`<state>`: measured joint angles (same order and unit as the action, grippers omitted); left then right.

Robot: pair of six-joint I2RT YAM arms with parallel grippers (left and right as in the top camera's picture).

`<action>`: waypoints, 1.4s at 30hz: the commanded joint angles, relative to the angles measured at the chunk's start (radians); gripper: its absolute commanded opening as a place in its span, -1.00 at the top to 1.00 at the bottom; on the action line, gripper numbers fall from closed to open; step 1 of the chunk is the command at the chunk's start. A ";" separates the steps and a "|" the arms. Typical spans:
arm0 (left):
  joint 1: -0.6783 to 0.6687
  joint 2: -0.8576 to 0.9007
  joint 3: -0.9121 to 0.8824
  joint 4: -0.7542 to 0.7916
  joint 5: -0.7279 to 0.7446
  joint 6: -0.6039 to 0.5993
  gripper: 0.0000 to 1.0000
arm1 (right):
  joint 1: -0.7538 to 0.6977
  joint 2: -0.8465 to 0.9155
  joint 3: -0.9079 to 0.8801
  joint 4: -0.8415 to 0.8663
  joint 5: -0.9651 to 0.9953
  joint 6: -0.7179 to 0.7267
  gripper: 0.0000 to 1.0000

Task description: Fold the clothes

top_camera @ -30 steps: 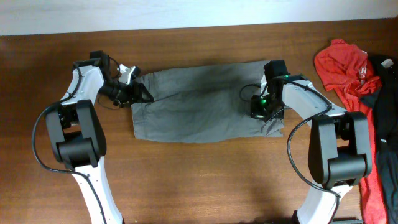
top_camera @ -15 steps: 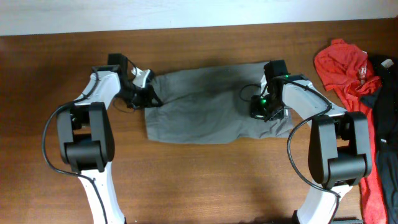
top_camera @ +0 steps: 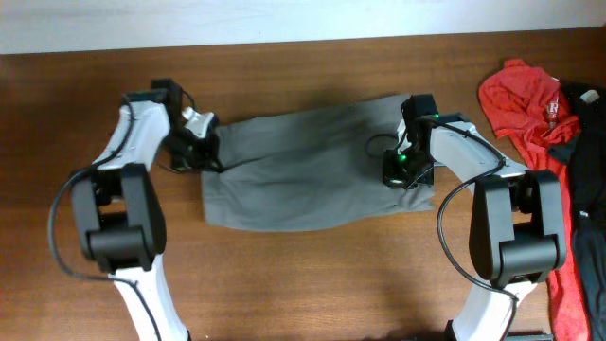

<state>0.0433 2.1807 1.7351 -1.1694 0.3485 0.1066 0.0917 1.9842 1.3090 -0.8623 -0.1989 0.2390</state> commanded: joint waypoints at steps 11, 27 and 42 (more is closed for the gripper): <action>-0.023 -0.332 0.148 -0.104 -0.377 0.060 0.99 | 0.006 -0.225 0.076 -0.145 0.020 -0.024 0.92; -0.160 -0.328 0.179 -0.061 -0.525 -0.193 0.99 | 0.014 -0.267 0.076 -0.177 -0.026 -0.024 0.92; -0.055 -0.312 0.298 -0.149 -0.552 -0.196 0.99 | 0.014 -0.267 0.076 -0.201 -0.026 -0.024 0.92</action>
<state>0.0055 1.8664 2.0068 -1.3315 -0.2996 -0.0261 0.0944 1.7390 1.3674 -1.0595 -0.2150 0.2241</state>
